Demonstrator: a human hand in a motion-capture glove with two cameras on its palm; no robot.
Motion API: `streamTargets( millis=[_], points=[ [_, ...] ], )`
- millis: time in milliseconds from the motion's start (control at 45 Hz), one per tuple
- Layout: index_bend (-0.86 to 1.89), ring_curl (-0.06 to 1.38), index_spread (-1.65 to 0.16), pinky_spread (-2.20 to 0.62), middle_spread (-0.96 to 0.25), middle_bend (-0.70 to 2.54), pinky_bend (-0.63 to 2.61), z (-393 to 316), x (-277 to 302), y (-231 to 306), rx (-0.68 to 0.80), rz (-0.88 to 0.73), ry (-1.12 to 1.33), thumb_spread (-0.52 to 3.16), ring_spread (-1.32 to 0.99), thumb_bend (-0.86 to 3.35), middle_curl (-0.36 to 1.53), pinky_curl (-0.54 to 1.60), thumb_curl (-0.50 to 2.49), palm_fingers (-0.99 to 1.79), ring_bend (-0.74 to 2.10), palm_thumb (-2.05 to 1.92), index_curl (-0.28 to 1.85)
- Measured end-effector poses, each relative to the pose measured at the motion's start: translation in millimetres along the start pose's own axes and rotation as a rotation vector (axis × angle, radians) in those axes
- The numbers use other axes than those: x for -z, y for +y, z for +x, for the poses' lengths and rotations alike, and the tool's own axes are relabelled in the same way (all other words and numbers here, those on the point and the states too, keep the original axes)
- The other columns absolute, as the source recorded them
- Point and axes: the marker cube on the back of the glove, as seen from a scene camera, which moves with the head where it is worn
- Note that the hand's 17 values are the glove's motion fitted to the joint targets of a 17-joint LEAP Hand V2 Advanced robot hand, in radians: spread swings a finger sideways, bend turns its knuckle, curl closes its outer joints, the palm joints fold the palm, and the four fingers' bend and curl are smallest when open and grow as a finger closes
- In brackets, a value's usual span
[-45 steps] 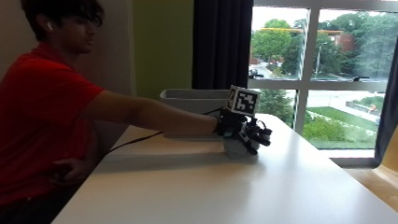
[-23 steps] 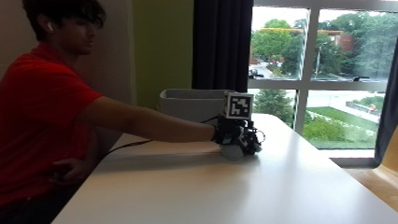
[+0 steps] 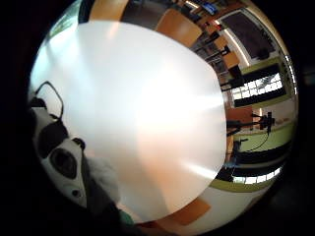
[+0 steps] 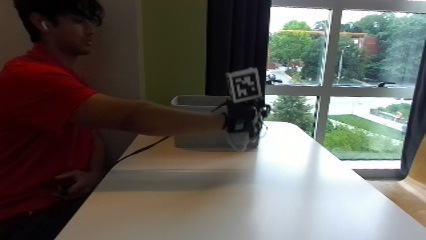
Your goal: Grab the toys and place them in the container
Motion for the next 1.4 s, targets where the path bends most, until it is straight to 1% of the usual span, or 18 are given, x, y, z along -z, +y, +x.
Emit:
streamTargets(
  millis=[67,178,289,511,577,710,799,866,910,932,955,977,999,1043,1088,1199,1332,1399],
  points=[
    [0.87,0.51,-0.36,-0.43,-0.32,1.02,0.84,-11.9,44.1,4.5,0.122,0.066,-0.064,0.86,-0.35,0.15,0.59,0.32,0.63,1.32,1.23,0.59,0.58],
    [0.93,0.51,-0.33,-0.43,-0.31,1.07,0.84,-46.3,115.4,11.3,0.168,0.172,-0.16,0.81,-0.34,0.14,0.61,0.33,0.68,1.29,1.25,0.59,0.64],
    [0.95,0.52,-0.31,-0.43,-0.3,1.1,0.85,-94.8,166.2,20.5,0.204,0.215,-0.222,0.76,-0.34,0.14,0.63,0.35,0.72,1.27,1.27,0.6,0.68],
    [0.97,0.51,-0.28,-0.43,-0.28,1.11,0.87,-208.5,211.3,52.5,0.349,0.243,-0.274,0.71,-0.34,0.12,0.64,0.37,0.81,1.23,1.29,0.59,0.74],
    [0.97,0.51,-0.27,-0.44,-0.28,1.11,0.87,-227.1,212.8,59.8,0.385,0.233,-0.261,0.7,-0.34,0.12,0.65,0.37,0.83,1.22,1.29,0.58,0.75],
    [0.96,0.51,-0.26,-0.44,-0.28,1.09,0.86,-248.5,210.7,69.3,0.397,0.251,-0.317,0.69,-0.34,0.1,0.64,0.38,0.87,1.19,1.3,0.56,0.77],
    [0.95,0.5,-0.26,-0.45,-0.28,1.06,0.84,-249.8,206.5,74.8,0.415,0.226,-0.327,0.69,-0.34,0.08,0.63,0.37,0.89,1.15,1.28,0.53,0.79],
    [0.89,0.49,-0.27,-0.44,-0.3,0.96,0.87,-247.6,200.9,77.9,0.416,0.137,-0.309,0.71,-0.35,0.04,0.6,0.38,0.89,1.06,1.26,0.48,0.79],
    [0.74,0.48,-0.28,-0.44,-0.32,0.85,0.96,-244.7,196.4,80.9,0.424,0.065,-0.312,0.78,-0.36,-0.04,0.56,0.4,0.85,0.9,1.26,0.36,0.76],
    [0.8,0.49,-0.28,-0.44,-0.32,0.86,0.93,-242.4,194.1,82.6,0.429,0.032,-0.316,0.76,-0.36,0.0,0.57,0.39,0.87,0.98,1.27,0.42,0.8],
    [0.66,0.46,-0.29,-0.43,-0.33,0.77,0.99,-239.1,191.9,84.5,0.432,0.004,-0.32,0.85,-0.36,-0.09,0.53,0.41,0.82,0.82,1.24,0.27,0.75],
    [0.61,0.45,-0.3,-0.38,-0.32,0.66,1.06,-234.9,189.9,86.5,0.433,-0.019,-0.321,0.89,-0.34,-0.18,0.5,0.44,0.75,0.5,1.15,0.1,0.74],
    [0.6,0.46,-0.3,-0.35,-0.3,0.62,1.09,-230.0,188.1,88.6,0.432,-0.035,-0.32,0.92,-0.32,-0.16,0.51,0.47,0.73,0.3,1.11,0.04,0.77],
    [0.55,0.46,-0.32,-0.3,-0.27,0.58,1.14,-218.7,185.3,93.1,0.424,-0.051,-0.309,0.96,-0.29,-0.13,0.49,0.5,0.68,0.15,1.03,-0.04,0.75],
    [0.51,0.4,-0.34,-0.25,-0.25,0.54,1.15,-204.8,182.5,97.8,0.416,-0.053,-0.29,0.99,-0.26,-0.12,0.47,0.47,0.64,0.08,0.92,-0.09,0.7],
    [0.45,0.3,-0.38,-0.16,-0.22,0.48,1.13,-160.5,175.5,112.9,0.386,-0.037,-0.269,1.04,-0.23,-0.1,0.43,0.43,0.55,0.1,0.79,-0.12,0.6],
    [0.46,0.26,-0.4,-0.1,-0.2,0.44,1.09,-111.3,168.8,136.2,0.289,-0.023,-0.245,1.07,-0.21,-0.09,0.41,0.39,0.46,0.14,0.74,-0.12,0.57],
    [0.47,0.25,-0.41,-0.08,-0.19,0.42,1.08,-85.5,164.9,145.9,0.199,-0.023,-0.209,1.08,-0.2,-0.09,0.4,0.39,0.43,0.15,0.72,-0.11,0.56]
  ],
)
